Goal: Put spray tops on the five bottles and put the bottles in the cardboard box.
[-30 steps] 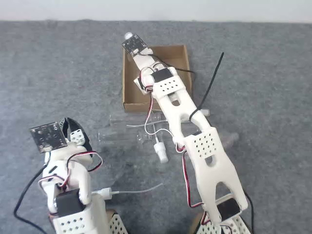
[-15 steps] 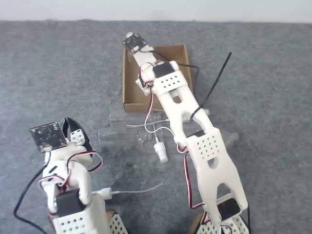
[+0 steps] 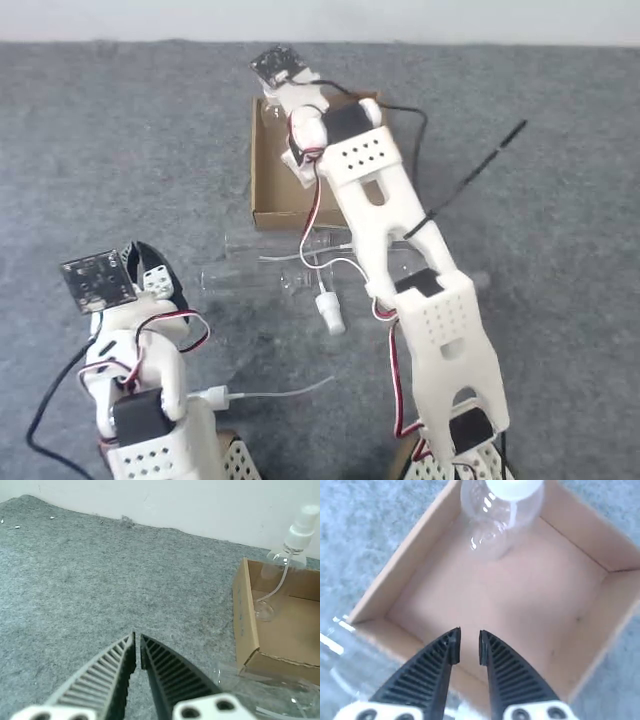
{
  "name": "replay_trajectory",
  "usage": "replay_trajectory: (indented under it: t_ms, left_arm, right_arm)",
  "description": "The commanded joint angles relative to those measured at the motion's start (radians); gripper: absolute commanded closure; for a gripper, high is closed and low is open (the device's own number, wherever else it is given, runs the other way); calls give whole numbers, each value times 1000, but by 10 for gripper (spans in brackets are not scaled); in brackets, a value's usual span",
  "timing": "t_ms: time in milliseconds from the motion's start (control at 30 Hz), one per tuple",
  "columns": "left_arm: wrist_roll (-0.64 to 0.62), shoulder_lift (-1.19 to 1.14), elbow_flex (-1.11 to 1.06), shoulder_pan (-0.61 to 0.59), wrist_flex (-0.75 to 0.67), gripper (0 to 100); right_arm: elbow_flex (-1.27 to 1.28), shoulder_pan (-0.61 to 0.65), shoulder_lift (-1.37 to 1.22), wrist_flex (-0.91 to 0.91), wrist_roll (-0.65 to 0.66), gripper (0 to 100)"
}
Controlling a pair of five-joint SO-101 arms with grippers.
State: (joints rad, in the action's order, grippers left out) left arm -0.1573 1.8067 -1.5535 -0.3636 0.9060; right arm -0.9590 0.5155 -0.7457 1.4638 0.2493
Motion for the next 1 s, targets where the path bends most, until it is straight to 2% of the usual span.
replay_trajectory:
  t_ms: [0,533,967]
  left_arm:
    - [11,17,8,-2,-35,985]
    - [11,17,8,0,-35,985]
    - [12,17,8,2,-35,985]
  right_arm:
    - [-14,1,168,74,-8,965]
    - [-3,21,325,332,-9,965]
    - [339,21,556,331,-2,961]
